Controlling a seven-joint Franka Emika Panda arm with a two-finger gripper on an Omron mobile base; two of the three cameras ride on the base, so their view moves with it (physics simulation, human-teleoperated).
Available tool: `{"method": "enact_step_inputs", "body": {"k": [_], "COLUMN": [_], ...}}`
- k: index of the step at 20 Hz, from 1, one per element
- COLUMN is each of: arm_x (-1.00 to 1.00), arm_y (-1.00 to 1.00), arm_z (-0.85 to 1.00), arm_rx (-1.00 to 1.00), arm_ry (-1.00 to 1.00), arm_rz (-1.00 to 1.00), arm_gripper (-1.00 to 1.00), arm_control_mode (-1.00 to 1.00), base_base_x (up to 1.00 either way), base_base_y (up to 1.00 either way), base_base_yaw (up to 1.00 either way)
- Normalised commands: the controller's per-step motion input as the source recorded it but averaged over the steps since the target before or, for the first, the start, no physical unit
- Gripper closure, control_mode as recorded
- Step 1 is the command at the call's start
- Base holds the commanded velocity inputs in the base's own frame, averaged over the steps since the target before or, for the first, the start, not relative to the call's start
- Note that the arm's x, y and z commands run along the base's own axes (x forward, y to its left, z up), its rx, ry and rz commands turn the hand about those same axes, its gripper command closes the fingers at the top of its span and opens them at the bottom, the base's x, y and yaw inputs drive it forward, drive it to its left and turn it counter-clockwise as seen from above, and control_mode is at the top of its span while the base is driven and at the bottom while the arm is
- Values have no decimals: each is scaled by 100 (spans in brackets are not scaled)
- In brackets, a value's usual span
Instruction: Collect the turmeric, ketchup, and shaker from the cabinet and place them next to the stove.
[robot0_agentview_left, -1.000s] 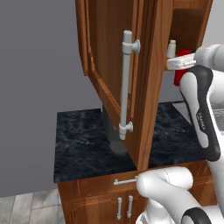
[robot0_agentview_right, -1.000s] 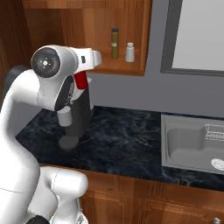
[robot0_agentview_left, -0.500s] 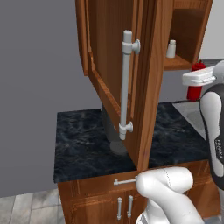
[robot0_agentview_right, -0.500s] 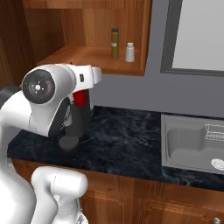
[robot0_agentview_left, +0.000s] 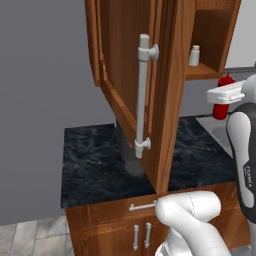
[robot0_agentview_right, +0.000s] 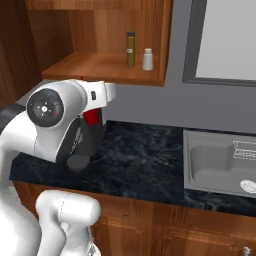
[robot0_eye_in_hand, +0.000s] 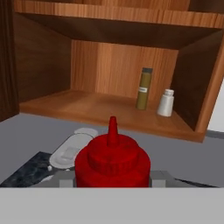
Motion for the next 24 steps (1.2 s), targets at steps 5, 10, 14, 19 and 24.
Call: {"method": "enact_step_inputs", "body": {"k": [5,10,14,19,24], "arm_x": [0,0,0,0,0], "arm_y": [0,0,0,0,0], "arm_z": [0,0,0,0,0], "arm_rx": [0,0,0,0,0], "arm_ry": [0,0,0,0,0], "arm_rz": [0,0,0,0,0], "arm_gripper": [100,100,100,100,100], "arm_control_mode": [100,100,100,100,100], "base_base_x": [-36,-37,-26,-12,-4], "base_base_y": [-33,-39,-45,-27,-24], "base_base_yaw": [-26,-43,-53,-62,-65]}}
